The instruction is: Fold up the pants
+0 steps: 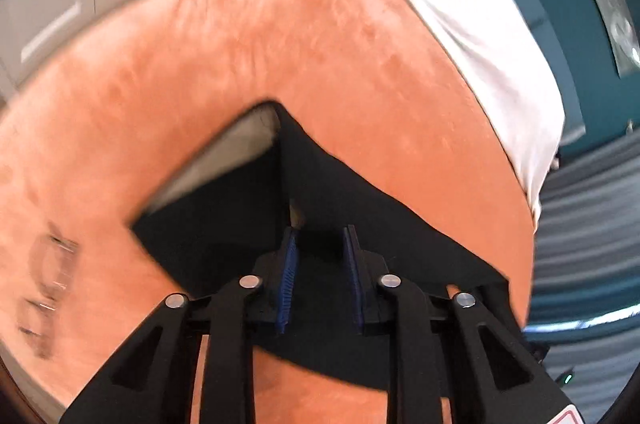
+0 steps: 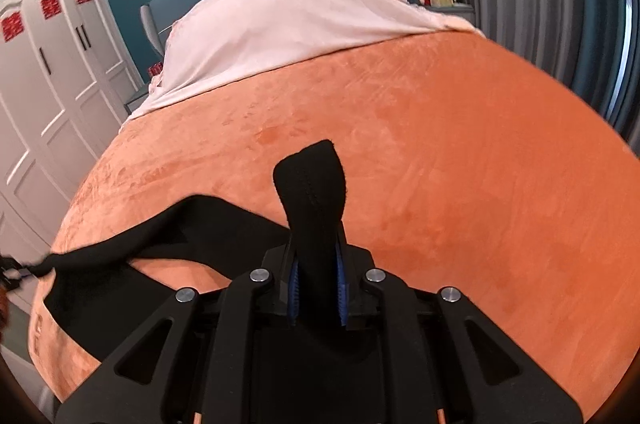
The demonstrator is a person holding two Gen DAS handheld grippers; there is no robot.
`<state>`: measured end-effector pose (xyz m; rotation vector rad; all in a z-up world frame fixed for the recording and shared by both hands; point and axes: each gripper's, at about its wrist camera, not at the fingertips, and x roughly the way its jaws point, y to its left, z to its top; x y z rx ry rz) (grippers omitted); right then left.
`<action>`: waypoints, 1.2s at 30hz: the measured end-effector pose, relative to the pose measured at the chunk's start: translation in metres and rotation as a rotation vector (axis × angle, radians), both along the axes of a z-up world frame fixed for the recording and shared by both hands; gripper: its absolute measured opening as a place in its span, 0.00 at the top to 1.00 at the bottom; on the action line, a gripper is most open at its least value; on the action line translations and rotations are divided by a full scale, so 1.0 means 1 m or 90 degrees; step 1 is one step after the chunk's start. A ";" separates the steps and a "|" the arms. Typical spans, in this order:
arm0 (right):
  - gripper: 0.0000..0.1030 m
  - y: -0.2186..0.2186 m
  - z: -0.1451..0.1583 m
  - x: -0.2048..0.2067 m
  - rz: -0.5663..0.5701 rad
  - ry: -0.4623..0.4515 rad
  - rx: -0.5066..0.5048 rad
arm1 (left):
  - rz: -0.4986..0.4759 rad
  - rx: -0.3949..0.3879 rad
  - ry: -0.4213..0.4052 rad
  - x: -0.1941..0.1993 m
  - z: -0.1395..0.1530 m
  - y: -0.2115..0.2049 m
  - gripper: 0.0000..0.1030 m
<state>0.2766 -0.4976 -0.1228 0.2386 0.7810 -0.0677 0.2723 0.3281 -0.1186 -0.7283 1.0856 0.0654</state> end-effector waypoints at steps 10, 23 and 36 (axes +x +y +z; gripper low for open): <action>0.67 -0.025 -0.067 -0.023 -0.101 0.112 -0.030 | 0.030 0.000 0.166 -0.024 -0.079 0.001 0.53; 0.60 -0.008 -0.046 -0.057 -0.108 0.079 0.030 | 0.099 -0.127 0.113 0.039 -0.098 -0.029 0.95; 0.48 0.010 -0.067 -0.057 -0.151 0.069 0.174 | -0.017 0.097 0.191 -0.030 -0.066 0.018 0.95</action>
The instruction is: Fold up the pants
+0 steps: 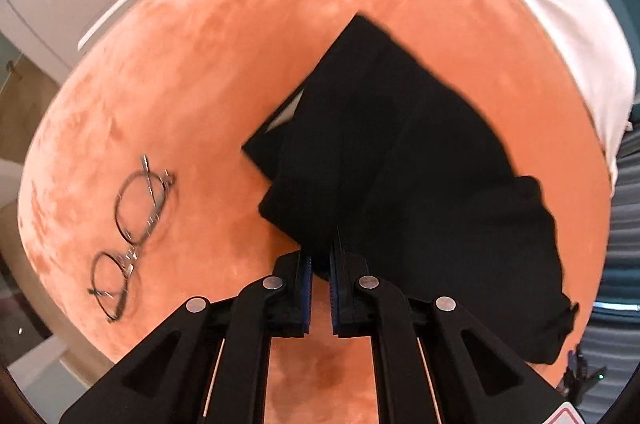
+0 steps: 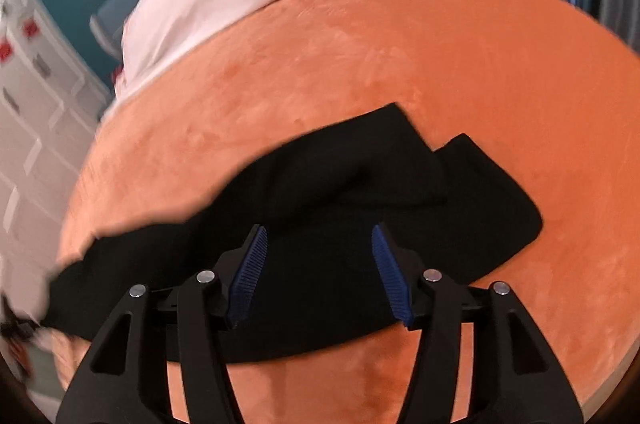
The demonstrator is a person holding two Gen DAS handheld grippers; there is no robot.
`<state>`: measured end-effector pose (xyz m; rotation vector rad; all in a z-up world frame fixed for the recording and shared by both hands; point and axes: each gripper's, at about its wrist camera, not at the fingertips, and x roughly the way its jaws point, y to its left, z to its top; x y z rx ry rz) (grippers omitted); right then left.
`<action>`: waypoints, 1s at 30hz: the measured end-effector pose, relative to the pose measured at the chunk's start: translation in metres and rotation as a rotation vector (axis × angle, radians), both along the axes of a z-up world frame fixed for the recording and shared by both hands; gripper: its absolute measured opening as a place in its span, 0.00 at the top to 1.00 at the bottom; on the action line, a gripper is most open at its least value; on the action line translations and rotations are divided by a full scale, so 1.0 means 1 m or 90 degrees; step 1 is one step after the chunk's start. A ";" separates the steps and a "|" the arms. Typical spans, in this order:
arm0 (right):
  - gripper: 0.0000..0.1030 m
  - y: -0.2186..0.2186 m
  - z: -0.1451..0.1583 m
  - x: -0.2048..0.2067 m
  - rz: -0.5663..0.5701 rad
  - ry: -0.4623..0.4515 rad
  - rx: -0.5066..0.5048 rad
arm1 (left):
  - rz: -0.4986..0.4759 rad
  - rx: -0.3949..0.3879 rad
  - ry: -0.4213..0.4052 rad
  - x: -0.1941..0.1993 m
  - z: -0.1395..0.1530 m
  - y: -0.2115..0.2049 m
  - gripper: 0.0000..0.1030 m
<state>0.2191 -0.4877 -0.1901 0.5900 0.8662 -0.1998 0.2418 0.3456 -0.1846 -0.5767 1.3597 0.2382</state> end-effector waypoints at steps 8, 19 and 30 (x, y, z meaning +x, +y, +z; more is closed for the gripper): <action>0.47 -0.037 -0.004 0.054 -0.069 0.048 0.117 | -0.044 0.131 0.040 0.029 -0.019 -0.026 0.93; 0.94 0.027 -0.052 0.164 0.031 0.306 -0.092 | -0.044 0.147 0.070 0.018 -0.025 -0.027 0.88; 0.94 -0.074 -0.041 -0.014 -0.116 0.127 0.042 | -0.043 0.143 0.075 0.021 -0.040 -0.022 0.88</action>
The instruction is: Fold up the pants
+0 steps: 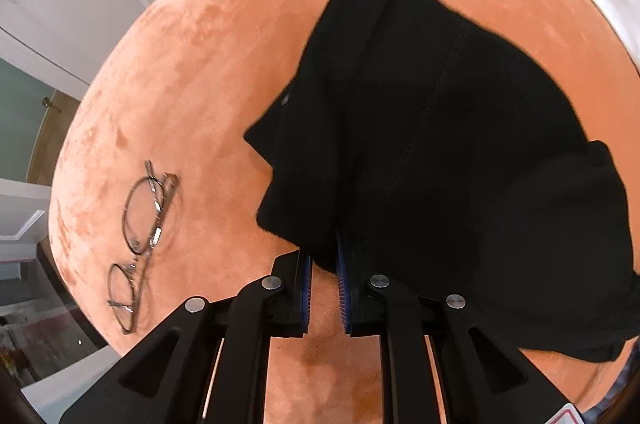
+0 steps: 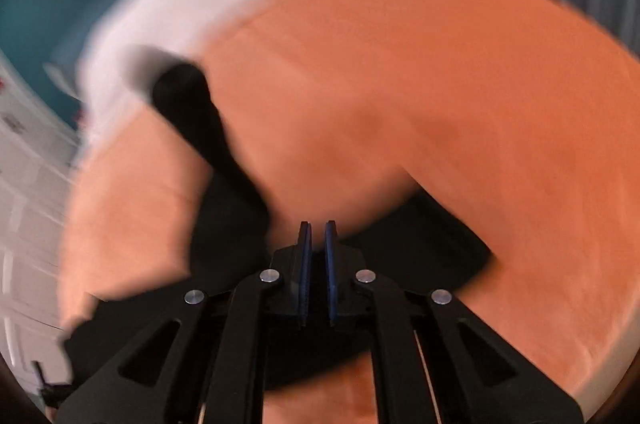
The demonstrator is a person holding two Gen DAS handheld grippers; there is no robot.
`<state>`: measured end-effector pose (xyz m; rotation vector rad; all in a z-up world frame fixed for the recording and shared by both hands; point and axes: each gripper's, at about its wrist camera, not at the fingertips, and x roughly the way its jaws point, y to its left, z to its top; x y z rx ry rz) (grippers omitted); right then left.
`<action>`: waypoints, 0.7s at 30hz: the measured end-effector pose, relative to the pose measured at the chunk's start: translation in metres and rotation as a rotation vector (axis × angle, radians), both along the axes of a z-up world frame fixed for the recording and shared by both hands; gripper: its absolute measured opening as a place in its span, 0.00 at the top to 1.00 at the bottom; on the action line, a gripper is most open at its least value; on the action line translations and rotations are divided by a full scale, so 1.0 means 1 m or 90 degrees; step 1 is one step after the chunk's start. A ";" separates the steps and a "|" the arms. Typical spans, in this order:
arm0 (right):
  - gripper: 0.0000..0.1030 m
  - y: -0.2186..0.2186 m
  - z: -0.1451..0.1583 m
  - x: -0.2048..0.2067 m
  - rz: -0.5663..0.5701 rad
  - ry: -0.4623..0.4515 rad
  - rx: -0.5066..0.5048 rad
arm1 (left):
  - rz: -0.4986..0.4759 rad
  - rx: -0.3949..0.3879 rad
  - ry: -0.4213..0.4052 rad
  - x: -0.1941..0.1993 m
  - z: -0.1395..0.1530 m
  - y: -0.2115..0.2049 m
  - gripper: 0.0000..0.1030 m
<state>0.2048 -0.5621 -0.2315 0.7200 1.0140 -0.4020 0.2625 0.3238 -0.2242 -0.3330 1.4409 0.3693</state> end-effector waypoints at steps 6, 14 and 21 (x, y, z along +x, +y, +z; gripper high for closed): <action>0.76 -0.013 -0.010 -0.052 -0.079 -0.067 0.041 | 0.000 0.025 0.009 0.006 -0.003 -0.001 0.87; 0.44 0.045 0.030 -0.009 0.249 0.019 -0.324 | 0.000 0.049 0.026 0.019 -0.002 -0.010 0.85; 0.40 0.112 0.006 0.000 0.488 0.050 -0.435 | 0.000 0.066 0.035 0.022 -0.009 -0.020 0.85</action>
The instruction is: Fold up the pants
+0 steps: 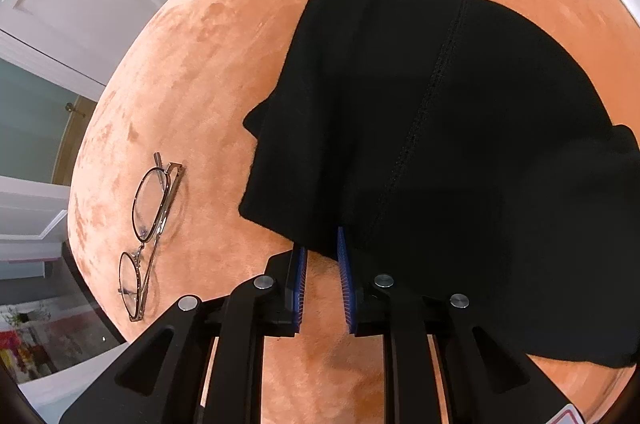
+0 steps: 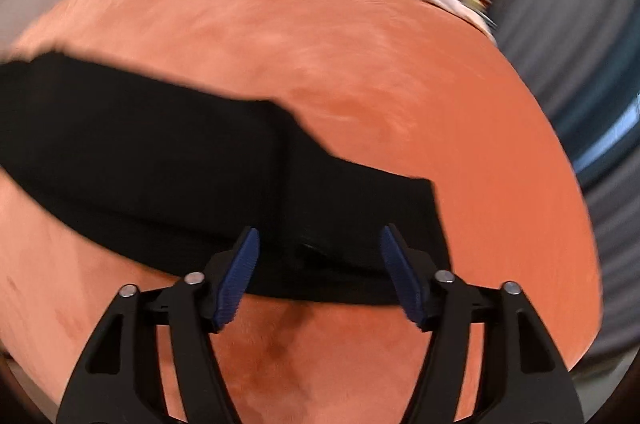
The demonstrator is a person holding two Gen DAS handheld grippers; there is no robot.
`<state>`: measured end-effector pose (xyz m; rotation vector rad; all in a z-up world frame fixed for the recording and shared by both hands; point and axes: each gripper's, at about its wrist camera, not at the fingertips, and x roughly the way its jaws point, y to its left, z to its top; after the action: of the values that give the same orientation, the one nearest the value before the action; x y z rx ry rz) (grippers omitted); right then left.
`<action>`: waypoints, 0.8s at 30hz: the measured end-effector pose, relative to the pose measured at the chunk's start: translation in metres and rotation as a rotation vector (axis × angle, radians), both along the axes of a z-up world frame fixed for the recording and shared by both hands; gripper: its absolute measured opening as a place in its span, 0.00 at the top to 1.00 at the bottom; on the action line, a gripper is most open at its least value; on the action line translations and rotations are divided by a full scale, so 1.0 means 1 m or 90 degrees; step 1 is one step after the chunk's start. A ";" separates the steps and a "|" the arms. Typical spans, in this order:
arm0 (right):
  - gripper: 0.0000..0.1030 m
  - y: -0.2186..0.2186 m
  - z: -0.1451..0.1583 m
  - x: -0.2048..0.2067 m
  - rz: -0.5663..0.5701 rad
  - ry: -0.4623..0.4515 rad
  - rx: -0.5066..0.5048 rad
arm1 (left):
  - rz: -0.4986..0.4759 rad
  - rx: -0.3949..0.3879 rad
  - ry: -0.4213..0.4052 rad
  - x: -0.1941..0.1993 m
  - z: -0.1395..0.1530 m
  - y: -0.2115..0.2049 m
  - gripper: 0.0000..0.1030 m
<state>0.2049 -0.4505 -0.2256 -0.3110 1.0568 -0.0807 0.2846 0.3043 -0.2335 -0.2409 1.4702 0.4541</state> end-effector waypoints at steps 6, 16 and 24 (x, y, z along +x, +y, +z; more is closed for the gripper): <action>0.91 -0.079 0.044 0.032 -0.184 -0.053 0.233 | 0.007 -0.002 0.000 -0.008 0.004 -0.011 0.85; 0.54 -0.145 0.025 -0.011 -0.396 -0.066 0.363 | 0.002 0.010 -0.001 -0.012 -0.004 -0.017 0.85; 0.54 -0.120 -0.028 0.011 -0.456 -0.060 0.474 | 0.012 0.001 0.001 -0.011 -0.005 -0.018 0.85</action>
<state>0.2160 -0.5710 -0.2539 0.7455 0.9908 -0.3272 0.2739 0.2864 -0.2383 -0.2541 1.4702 0.4704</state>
